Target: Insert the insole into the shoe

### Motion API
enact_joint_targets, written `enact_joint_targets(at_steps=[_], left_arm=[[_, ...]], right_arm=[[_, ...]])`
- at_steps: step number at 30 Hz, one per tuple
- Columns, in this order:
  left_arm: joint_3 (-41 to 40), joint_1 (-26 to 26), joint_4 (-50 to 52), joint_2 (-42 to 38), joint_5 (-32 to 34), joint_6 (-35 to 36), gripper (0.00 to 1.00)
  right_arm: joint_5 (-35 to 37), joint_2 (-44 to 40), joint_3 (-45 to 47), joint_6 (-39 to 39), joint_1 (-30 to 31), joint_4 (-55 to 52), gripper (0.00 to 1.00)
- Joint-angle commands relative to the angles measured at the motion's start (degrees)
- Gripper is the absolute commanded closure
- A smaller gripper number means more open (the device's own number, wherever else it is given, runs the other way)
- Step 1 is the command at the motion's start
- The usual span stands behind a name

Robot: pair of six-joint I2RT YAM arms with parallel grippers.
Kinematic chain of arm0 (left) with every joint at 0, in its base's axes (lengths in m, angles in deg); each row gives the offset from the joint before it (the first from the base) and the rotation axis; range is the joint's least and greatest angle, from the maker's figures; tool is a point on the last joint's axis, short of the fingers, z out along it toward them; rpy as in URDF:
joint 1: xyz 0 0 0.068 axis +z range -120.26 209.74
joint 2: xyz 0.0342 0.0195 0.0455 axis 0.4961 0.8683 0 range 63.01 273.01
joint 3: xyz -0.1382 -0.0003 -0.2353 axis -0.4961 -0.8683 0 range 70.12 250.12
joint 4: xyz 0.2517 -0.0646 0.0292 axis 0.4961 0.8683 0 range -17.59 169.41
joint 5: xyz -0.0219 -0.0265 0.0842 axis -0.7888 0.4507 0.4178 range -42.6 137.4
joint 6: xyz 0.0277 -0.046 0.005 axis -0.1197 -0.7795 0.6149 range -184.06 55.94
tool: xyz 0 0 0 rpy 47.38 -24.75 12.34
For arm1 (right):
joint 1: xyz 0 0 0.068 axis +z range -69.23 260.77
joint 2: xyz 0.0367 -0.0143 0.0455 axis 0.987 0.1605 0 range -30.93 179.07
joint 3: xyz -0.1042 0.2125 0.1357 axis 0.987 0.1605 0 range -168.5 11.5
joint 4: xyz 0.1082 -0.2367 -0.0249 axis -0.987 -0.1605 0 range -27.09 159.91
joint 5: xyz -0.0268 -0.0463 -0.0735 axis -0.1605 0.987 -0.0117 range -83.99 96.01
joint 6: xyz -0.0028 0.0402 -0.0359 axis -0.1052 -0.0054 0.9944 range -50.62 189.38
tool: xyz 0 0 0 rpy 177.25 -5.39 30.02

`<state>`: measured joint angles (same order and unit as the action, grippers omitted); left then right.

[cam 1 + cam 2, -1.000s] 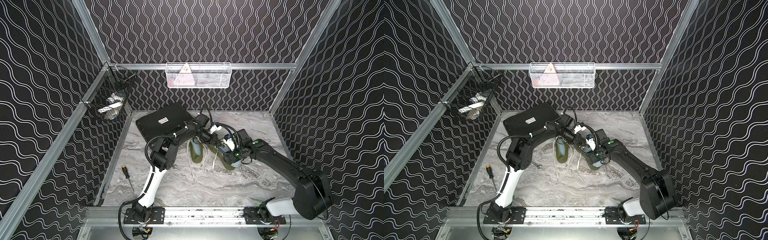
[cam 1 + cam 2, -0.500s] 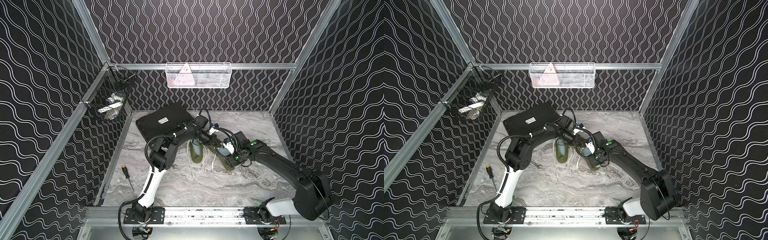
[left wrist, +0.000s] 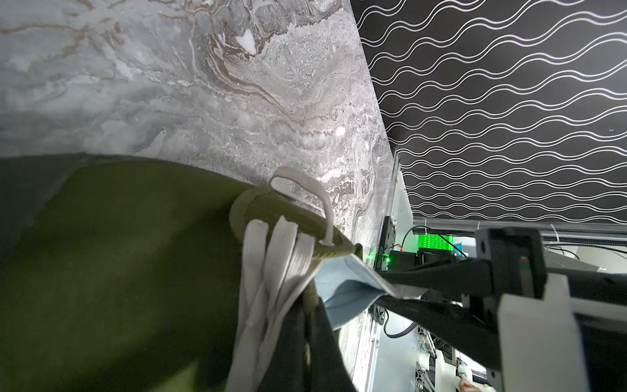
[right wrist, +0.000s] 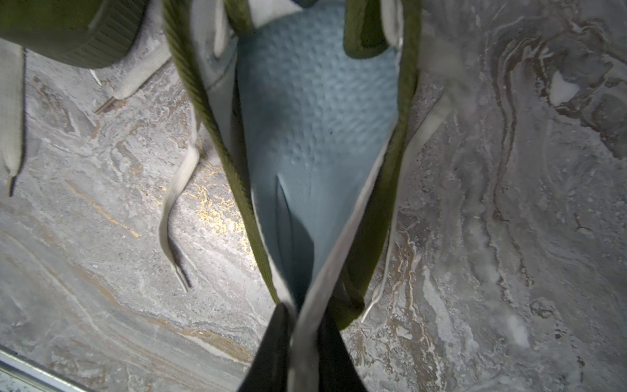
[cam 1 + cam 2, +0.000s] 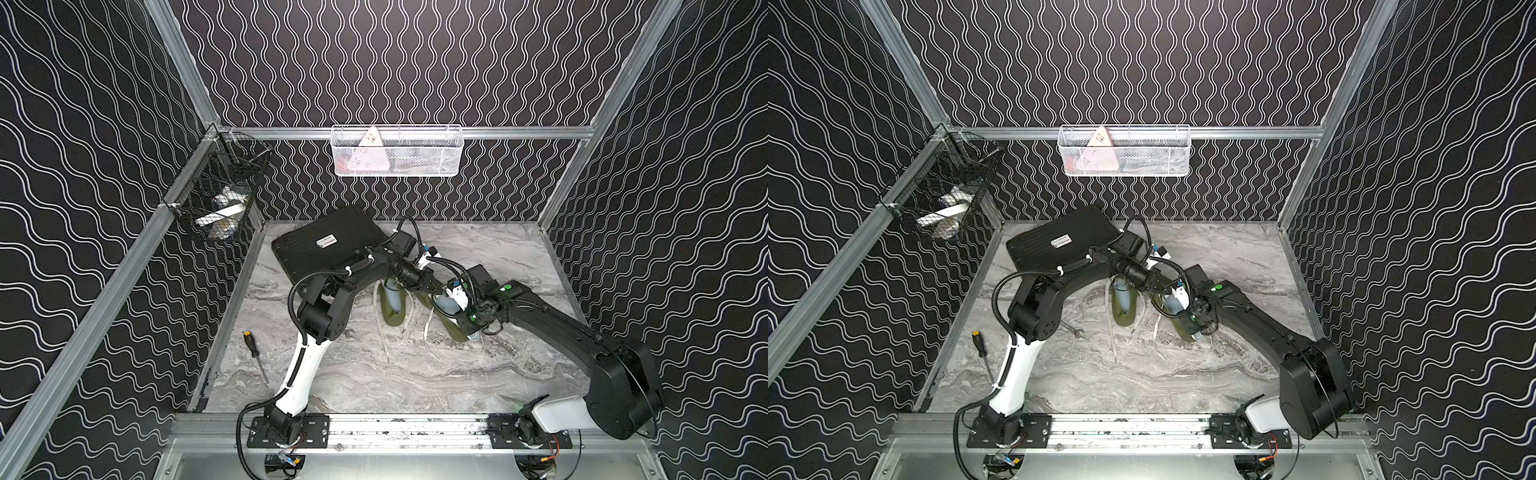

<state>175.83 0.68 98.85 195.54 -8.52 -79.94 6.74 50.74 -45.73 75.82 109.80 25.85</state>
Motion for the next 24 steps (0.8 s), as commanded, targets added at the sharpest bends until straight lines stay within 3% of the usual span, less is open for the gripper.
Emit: enact_joint_targets(at_steps=[1,13,24], left_arm=[[-0.3,-0.1,-2.9,-0.9,-2.8,-1.4,1.0],[-0.6,0.0,-1.1,-1.3,-3.3,0.3,1.0],[-3.3,-0.1,-5.7,-2.1,-5.8,-2.3,1.0]], right_arm=[[-0.6,0.2,0.3,-0.1,0.0,2.2,0.9],[-4.1,-2.0,4.0,0.0,-1.3,6.6,1.0],[-9.5,-2.9,5.2,2.3,-3.5,9.8,1.0]])
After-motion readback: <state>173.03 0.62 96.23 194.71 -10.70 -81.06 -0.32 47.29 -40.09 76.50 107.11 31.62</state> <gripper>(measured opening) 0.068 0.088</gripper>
